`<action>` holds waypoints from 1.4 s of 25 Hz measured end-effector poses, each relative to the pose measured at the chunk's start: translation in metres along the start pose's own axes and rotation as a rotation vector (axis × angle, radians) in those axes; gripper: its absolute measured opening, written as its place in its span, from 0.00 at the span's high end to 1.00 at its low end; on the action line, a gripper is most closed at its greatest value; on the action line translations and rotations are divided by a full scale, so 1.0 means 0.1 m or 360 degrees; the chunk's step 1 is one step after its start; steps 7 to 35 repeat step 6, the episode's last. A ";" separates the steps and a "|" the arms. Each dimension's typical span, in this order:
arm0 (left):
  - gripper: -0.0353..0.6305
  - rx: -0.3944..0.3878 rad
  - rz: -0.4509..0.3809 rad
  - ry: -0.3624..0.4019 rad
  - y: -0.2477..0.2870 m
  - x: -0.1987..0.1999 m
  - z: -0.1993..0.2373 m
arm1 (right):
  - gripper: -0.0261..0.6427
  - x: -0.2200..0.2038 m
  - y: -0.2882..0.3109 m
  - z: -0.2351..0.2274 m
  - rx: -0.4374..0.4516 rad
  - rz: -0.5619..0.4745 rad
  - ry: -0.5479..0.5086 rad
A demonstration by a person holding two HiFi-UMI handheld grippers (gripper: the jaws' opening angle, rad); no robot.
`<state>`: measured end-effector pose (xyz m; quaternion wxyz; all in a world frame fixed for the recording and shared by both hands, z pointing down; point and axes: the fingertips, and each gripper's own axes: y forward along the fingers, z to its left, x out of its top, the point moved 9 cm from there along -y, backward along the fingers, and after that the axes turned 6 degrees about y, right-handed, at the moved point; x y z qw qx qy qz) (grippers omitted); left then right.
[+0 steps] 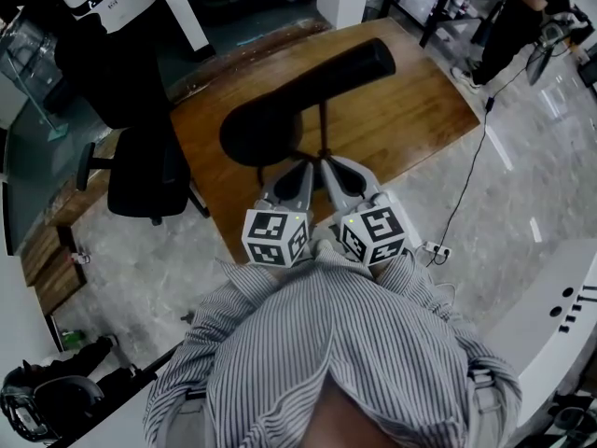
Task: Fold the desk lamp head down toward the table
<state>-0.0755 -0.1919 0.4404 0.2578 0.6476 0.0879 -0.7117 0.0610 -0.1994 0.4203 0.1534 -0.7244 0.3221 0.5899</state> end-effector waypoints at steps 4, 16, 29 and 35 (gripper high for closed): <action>0.95 0.0000 0.0005 0.0003 0.00 -0.01 -0.04 | 0.96 -0.01 -0.04 -0.02 -0.0003 0.0003 0.0021; 0.95 0.0001 0.0008 0.0006 0.00 -0.02 -0.04 | 0.96 -0.02 -0.06 -0.02 -0.0007 0.0001 0.0024; 0.95 0.0001 0.0008 0.0006 0.00 -0.02 -0.04 | 0.96 -0.02 -0.06 -0.02 -0.0007 0.0001 0.0024; 0.95 0.0001 0.0008 0.0006 0.00 -0.02 -0.04 | 0.96 -0.02 -0.06 -0.02 -0.0007 0.0001 0.0024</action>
